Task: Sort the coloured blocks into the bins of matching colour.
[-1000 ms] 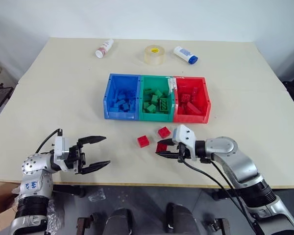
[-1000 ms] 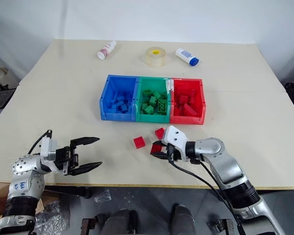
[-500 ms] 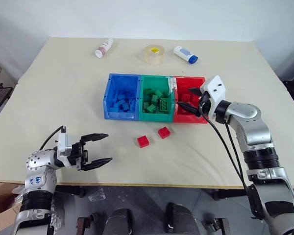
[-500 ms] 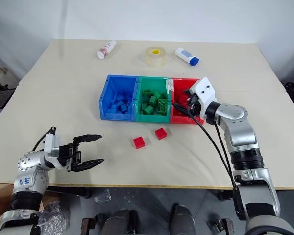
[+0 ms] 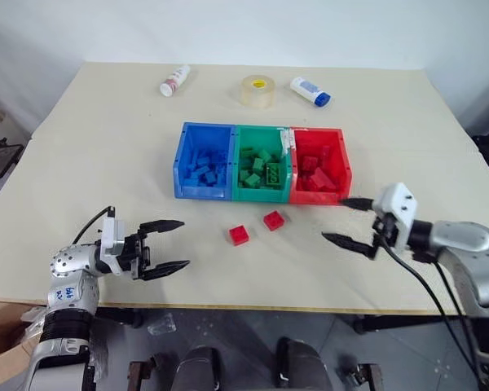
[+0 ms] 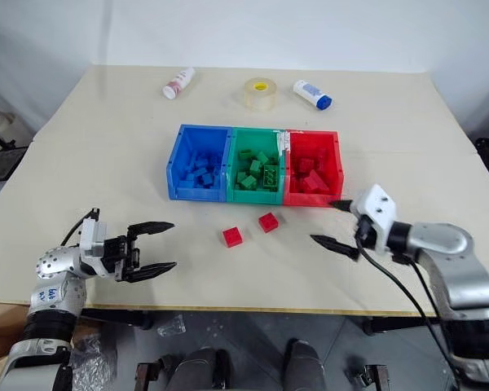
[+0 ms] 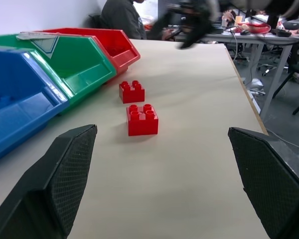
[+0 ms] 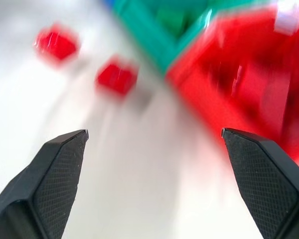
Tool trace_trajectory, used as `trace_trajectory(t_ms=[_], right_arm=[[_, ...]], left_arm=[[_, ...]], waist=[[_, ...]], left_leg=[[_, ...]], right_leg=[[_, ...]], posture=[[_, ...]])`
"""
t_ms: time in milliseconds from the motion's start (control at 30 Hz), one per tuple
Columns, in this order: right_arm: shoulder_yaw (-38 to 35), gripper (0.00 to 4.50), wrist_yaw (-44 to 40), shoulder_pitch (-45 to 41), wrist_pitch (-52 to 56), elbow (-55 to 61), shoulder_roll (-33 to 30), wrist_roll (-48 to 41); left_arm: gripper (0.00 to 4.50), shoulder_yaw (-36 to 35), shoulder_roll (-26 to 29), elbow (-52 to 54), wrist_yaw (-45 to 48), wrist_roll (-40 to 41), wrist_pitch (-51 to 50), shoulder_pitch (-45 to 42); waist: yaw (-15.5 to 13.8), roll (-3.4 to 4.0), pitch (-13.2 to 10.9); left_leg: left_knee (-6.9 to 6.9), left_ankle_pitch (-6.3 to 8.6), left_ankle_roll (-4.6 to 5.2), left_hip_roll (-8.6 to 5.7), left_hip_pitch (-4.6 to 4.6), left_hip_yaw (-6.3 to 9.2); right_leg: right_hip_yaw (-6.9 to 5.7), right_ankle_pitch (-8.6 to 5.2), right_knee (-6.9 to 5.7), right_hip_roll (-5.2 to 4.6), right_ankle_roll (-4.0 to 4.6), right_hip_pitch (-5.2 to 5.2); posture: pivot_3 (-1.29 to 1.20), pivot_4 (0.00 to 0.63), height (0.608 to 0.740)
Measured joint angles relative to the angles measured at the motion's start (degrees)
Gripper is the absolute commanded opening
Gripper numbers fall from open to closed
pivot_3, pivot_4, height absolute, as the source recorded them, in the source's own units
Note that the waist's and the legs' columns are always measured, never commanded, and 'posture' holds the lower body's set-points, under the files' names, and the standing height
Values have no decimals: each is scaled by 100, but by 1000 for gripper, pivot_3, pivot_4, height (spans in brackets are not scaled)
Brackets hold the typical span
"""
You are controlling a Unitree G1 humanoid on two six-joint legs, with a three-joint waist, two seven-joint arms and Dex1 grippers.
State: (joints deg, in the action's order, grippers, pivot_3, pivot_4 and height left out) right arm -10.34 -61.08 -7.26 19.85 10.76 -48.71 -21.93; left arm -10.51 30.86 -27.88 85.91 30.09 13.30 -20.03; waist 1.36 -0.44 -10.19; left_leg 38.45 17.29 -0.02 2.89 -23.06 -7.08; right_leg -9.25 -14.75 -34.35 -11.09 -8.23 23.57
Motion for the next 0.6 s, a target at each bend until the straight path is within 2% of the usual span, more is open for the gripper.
trace_trajectory(t_ms=[100, 233, 400, 600], right_arm=[[-339, 4487, -168, 516, -3, 86, -199, -36], [-306, 4487, -72, 465, 59, 268, -174, -59], [541, 4487, 391, -362, 354, 277, 564, 14], [1512, 4487, 858, -1377, 312, -667, 1594, 463]], left_arm=[[4500, 10, -2, -46, 1, -3, 0, -35], [4500, 32, -9, -178, 1, -10, 5, -189], [4500, 78, -80, -212, 1, -27, 18, -236], [4500, 133, -151, -38, -3, -41, 21, -185]], waist=[[28, 0, 0], [32, 0, 0], [22, -1, 1], [2, -1, 1]], left_leg=[[6, 0, 0, 1, 2, -2], [13, 0, 0, 3, 5, 1], [19, 1, -2, 3, -1, 4], [25, 1, -1, 2, -6, 8]], right_leg=[[3, 0, -3, 0, 0, 0], [4, 0, -9, 0, 0, -1], [1, 0, -11, 0, 1, 1], [-3, 0, -14, 0, 0, 0]], posture=[[0, 150, 740], [0, 150, 740], [0, 150, 740], [0, 150, 740]])
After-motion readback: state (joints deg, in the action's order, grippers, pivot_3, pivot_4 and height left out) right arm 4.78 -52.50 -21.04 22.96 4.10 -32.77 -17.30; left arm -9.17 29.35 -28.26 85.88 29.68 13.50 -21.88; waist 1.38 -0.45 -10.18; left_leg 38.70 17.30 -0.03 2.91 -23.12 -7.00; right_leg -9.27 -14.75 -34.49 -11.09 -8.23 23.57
